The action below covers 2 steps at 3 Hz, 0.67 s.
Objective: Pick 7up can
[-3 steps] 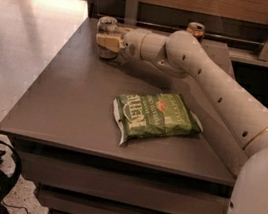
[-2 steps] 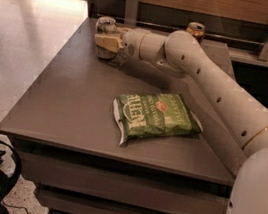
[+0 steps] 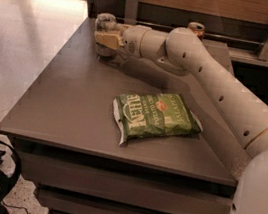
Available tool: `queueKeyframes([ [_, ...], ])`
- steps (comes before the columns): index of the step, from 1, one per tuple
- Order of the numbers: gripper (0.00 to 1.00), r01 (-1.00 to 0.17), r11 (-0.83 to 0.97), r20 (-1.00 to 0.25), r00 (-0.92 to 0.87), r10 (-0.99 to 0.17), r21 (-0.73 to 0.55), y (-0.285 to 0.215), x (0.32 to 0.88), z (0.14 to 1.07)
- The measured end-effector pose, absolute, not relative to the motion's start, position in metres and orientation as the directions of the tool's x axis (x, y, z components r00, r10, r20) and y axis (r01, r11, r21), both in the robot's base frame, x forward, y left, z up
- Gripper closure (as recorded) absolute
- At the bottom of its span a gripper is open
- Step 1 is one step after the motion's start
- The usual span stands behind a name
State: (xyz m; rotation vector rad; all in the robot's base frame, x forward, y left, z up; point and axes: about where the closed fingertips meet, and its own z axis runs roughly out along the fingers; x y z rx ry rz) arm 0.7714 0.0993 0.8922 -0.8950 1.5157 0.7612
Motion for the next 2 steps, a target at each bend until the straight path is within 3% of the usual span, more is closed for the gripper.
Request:
queueKeyframes([
  [2,1.0,-0.834,0.535,-0.98,0.032,-0.197,-0.135,0.084,0.766,0.939],
])
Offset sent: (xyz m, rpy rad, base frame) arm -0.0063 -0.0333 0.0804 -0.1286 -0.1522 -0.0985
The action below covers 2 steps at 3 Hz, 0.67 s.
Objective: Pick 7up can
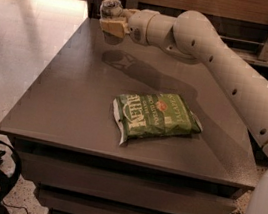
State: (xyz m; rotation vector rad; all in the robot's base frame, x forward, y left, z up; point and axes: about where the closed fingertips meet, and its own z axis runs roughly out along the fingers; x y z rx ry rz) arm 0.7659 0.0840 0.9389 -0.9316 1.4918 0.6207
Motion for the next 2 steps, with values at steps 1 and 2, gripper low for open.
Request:
queueKeyframes([
  [1,1.0,-0.812,0.554,-0.972,0.066,-0.225,-0.183,0.074,0.766,0.963],
  [2,1.0,-0.798,0.563,-0.967,0.092,-0.24,-0.216,0.067,0.767,0.981],
])
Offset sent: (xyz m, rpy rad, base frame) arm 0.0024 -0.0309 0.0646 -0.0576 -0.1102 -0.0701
